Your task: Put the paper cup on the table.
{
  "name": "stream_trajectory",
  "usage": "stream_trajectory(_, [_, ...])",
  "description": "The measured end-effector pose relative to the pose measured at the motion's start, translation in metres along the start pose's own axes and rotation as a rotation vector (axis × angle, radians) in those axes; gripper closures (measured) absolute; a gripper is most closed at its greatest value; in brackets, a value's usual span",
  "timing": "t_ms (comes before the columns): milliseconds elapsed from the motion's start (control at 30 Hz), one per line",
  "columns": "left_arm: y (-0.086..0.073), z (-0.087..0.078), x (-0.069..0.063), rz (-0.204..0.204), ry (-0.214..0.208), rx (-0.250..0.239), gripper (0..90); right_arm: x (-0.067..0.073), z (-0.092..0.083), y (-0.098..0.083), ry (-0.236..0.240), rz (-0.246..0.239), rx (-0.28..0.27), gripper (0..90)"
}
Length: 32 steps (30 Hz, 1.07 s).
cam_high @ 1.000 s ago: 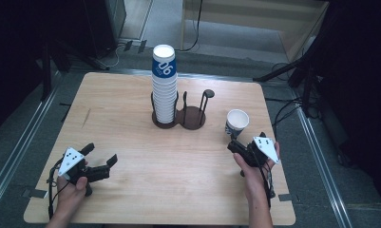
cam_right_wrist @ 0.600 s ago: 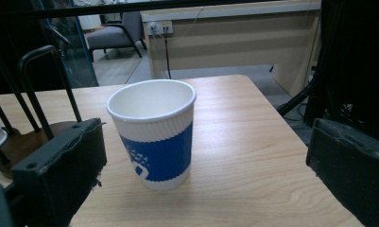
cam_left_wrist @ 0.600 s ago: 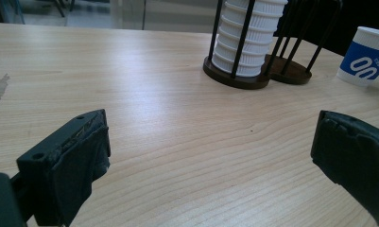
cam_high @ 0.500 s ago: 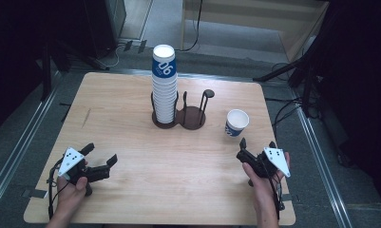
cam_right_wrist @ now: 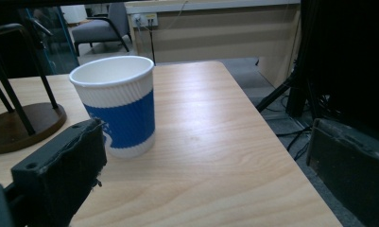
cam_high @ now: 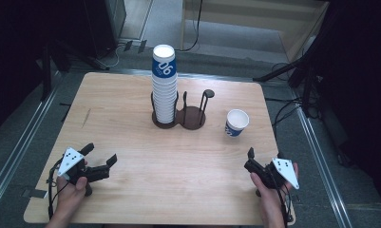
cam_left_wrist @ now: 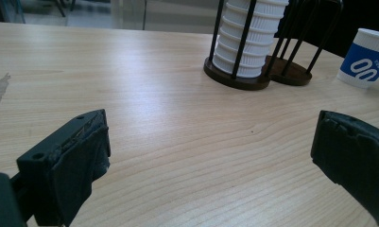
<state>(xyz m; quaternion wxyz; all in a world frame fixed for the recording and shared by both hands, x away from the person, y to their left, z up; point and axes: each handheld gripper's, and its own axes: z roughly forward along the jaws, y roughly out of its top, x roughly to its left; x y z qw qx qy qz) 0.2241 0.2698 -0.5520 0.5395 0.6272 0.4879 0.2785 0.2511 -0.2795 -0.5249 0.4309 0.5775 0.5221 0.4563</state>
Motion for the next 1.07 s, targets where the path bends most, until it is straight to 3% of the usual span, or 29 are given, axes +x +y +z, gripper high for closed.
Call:
stream_trajectory(800, [0.0,0.0,0.0,-0.002,0.001,0.005,0.0,-0.032,-0.038,-0.024,-0.042,0.012,0.019,0.0])
stream_trajectory(1067, [0.0,0.0,0.0,-0.01,0.012,0.005,0.0,-0.038,-0.046,-0.027,-0.046,0.076,-0.017,0.0])
